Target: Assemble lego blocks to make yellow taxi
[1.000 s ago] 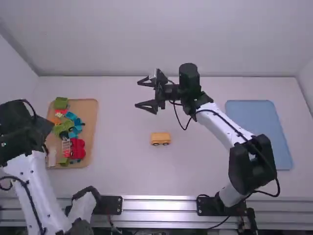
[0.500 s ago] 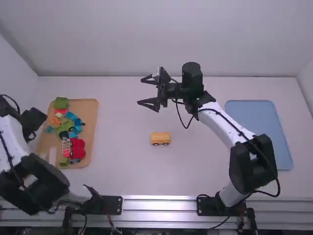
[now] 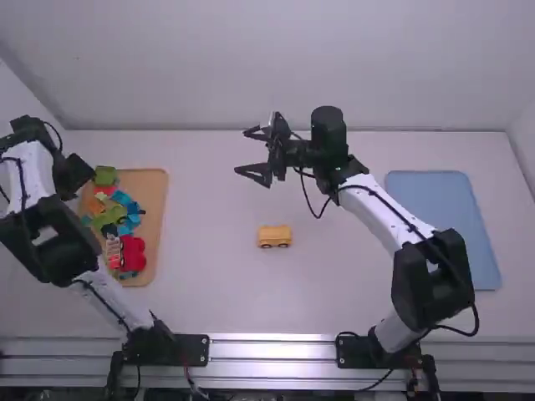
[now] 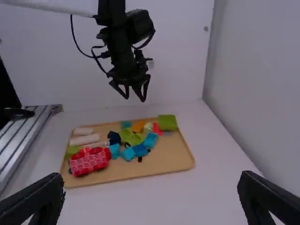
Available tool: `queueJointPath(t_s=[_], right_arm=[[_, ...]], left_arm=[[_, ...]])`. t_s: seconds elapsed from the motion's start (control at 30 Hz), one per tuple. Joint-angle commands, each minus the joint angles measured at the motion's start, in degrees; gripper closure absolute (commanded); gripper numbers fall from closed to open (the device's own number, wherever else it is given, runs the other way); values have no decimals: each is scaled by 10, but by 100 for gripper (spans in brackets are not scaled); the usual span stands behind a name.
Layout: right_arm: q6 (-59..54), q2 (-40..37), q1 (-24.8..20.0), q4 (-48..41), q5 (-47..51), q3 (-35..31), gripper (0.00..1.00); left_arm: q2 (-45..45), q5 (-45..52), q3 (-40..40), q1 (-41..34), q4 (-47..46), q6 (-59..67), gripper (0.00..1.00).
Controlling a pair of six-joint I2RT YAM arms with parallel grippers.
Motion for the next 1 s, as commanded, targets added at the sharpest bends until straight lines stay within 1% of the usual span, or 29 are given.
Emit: queueJointPath(t_s=[0.0, 0.13, 0.23, 0.33, 0.47, 0.63, 0.97], right_arm=[[3, 1, 1, 0, 9, 21, 1], [3, 1, 1, 0, 9, 21, 1], [3, 1, 1, 0, 15, 21, 1], [3, 1, 1, 0, 29, 21, 1], [3, 1, 1, -6, 29, 21, 1], [2, 1, 1, -17, 54, 20, 1], [-18, 1, 1, -31, 52, 20, 1]], left_arm=[[23, -22, 10, 5, -5, -5, 46], [49, -41, 9, 5, -3, 7, 46], [56, -52, 2, 5, 5, 7, 49], [57, -73, -17, 7, 23, -7, 55], [57, -78, -40, 10, 42, -9, 59], [57, -74, -72, 13, 77, -2, 58], [57, -75, -134, 11, 153, 2, 57]])
